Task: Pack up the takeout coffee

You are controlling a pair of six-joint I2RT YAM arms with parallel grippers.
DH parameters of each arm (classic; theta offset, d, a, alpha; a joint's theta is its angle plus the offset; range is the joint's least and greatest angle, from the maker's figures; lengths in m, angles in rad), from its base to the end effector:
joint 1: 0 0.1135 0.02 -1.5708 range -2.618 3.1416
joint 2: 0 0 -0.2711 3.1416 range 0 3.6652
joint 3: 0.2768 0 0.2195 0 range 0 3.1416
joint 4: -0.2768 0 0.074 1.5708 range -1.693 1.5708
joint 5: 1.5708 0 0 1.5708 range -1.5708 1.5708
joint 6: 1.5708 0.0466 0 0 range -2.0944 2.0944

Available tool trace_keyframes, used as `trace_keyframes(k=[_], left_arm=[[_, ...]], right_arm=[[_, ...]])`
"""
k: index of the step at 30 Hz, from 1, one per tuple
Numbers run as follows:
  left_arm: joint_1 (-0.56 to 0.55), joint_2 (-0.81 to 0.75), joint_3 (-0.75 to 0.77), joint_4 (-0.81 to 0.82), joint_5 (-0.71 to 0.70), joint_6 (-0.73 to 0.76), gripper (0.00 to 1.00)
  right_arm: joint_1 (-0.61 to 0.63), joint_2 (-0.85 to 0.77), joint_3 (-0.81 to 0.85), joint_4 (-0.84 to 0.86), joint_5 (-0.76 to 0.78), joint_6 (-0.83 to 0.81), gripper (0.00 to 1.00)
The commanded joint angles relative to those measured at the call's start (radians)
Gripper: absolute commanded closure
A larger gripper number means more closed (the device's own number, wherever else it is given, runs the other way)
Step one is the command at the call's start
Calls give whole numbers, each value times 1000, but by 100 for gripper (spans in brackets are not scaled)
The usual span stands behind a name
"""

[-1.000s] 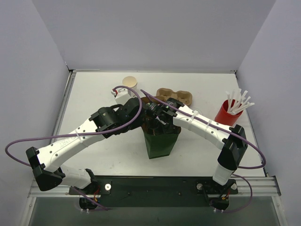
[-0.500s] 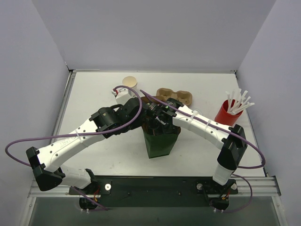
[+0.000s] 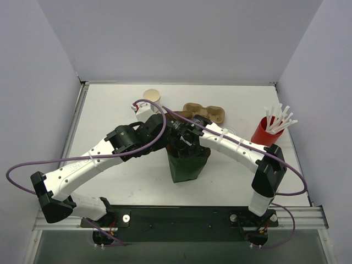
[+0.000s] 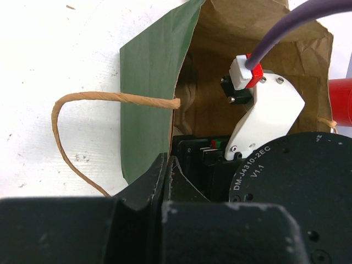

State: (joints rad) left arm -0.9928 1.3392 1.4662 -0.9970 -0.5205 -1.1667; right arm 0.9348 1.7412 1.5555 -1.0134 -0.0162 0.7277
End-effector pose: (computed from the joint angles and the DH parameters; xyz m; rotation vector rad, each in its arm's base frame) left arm 0.1469 -0.1828 0.3761 -0.4281 2.3006 -0.4582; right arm 0.1944 0.2646 0.2883 -0.3014 2.8581 0.4149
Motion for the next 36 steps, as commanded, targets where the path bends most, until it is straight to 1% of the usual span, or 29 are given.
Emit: trace_keyframes(k=[1, 9, 17, 29, 36], left_arm=[[2, -23, 0, 9, 40, 13, 100], [0, -21, -3, 18, 47, 18, 100], [0, -15, 3, 28, 47, 59, 100], [2, 70, 97, -90, -25, 151, 100], [5, 69, 112, -104, -70, 186, 100]], right_arm=[[-22, 43, -18, 2, 45, -17, 51], [-24, 34, -20, -2, 38, -17, 51], [-22, 21, 3, -19, 48, -17, 51], [-21, -61, 231, -116, 90, -8, 52], [-22, -100, 342, -159, 113, -4, 52]])
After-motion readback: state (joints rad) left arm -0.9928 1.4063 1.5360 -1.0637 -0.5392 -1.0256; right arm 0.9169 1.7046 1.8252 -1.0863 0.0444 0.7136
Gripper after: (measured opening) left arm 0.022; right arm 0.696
